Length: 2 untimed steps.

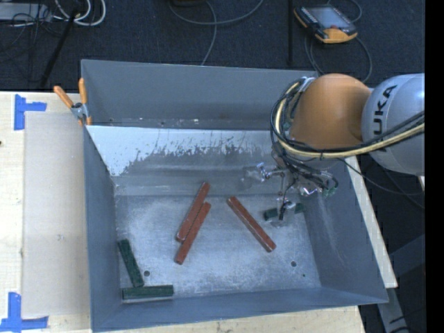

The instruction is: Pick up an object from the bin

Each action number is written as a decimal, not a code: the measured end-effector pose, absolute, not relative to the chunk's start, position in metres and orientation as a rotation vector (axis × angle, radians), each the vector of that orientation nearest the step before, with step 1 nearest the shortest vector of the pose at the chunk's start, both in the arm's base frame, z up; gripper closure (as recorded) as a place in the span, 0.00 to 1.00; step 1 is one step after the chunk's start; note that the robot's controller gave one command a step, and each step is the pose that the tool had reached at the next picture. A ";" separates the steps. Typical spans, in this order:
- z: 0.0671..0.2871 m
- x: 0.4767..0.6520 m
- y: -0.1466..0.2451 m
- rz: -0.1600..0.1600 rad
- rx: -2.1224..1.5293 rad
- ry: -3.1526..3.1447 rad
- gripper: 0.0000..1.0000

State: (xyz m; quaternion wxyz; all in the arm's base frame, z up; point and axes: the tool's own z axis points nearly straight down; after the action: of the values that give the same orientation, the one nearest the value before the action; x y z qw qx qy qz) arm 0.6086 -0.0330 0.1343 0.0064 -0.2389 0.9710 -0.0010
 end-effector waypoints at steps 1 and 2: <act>0.069 0.609 -0.102 0.000 -0.249 3.135 0.00; 0.071 0.611 -0.101 0.002 -0.244 3.131 1.00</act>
Offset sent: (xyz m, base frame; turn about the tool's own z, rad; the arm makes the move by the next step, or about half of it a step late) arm 0.0017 -0.0678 -0.0632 0.3228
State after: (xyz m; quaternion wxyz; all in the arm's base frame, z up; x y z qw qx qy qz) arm 0.6106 -0.1011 0.0710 0.0005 -0.0778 0.9970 0.0005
